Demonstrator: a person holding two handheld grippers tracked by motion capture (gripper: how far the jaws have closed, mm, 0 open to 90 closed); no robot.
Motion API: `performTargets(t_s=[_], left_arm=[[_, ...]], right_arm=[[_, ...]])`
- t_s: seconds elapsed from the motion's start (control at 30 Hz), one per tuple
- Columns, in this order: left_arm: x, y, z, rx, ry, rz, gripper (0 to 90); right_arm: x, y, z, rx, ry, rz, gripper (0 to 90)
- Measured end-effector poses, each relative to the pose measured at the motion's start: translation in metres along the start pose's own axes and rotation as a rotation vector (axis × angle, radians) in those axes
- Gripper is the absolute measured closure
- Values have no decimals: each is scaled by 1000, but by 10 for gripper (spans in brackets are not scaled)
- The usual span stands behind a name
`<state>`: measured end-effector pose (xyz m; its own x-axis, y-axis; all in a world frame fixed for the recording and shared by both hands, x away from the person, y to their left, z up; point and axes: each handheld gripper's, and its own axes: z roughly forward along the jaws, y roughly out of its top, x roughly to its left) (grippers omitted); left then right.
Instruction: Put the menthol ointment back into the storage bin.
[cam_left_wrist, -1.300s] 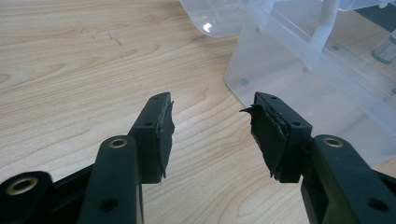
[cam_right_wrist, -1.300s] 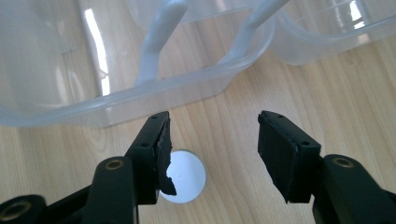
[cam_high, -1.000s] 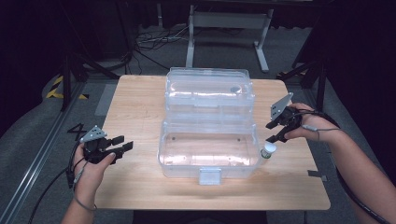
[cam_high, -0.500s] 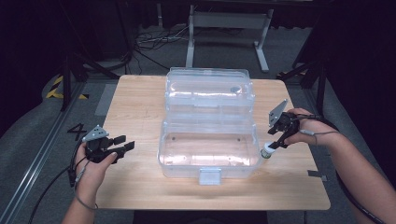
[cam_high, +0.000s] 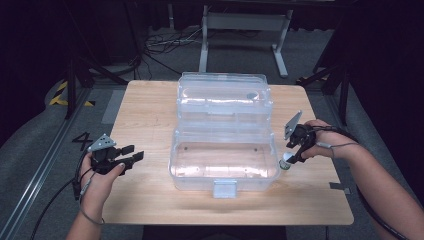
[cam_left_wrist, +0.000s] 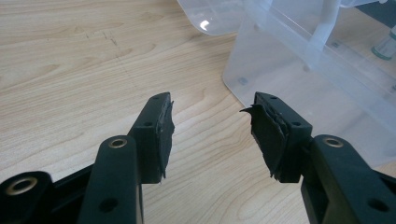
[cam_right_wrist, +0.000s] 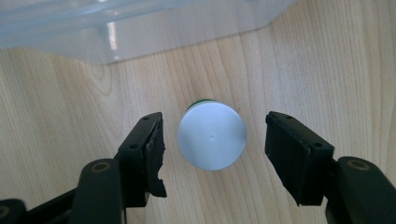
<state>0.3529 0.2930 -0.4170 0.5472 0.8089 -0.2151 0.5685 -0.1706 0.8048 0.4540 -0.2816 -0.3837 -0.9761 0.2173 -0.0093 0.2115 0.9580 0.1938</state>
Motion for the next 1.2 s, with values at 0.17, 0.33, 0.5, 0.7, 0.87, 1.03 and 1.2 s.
performTargets(t_s=[0.17,0.33,0.5,0.7,0.87,1.03,1.2], left_arm=[[0,0,0,0,-1,1,491],[0,0,-1,0,-1,1,491],[0,0,-1,0,-1,1,491],[1,0,-1,-1,-1,1,490],[1,0,-1,-3,1,-5,490],[1,-1,-1,-2,-1,-8,490],[2,-1,-1,-2,-1,-6,490]], right_arm=[[1,1,5,15,1,-2,380],[0,1,11,38,-2,-11,383],[0,1,16,41,2,-1,389],[1,1,24,61,3,-6,399],[0,2,29,57,0,-19,423],[1,3,30,60,-12,-20,501],[3,4,27,67,-25,-17,503]])
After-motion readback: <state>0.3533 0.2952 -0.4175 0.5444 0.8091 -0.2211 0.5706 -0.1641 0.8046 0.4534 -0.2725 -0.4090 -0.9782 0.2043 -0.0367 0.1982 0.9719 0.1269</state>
